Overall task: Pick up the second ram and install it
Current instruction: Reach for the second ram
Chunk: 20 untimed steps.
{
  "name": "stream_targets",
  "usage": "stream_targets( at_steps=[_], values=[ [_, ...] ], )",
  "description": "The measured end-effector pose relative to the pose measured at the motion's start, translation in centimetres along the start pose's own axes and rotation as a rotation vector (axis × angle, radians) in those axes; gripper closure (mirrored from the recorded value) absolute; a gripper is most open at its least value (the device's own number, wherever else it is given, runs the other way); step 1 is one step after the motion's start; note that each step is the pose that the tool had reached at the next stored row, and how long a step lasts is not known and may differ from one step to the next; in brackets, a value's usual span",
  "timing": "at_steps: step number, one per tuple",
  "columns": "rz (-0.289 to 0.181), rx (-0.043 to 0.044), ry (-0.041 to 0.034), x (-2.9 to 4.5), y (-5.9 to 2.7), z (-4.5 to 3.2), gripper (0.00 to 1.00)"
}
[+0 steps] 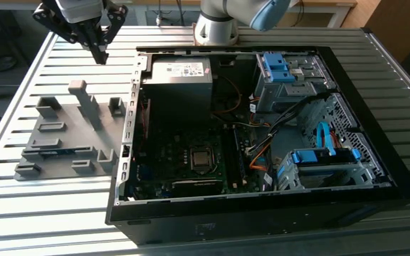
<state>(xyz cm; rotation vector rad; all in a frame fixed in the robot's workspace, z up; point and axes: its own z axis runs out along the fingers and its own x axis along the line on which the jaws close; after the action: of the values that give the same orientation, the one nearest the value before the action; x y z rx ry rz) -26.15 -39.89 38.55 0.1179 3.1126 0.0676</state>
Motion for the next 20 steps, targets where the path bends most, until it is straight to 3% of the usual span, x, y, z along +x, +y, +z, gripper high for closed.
stream_targets(
  at_steps=[20],
  values=[
    [0.0,0.0,0.0003,0.63,-0.05,0.06,0.89]
  ],
)
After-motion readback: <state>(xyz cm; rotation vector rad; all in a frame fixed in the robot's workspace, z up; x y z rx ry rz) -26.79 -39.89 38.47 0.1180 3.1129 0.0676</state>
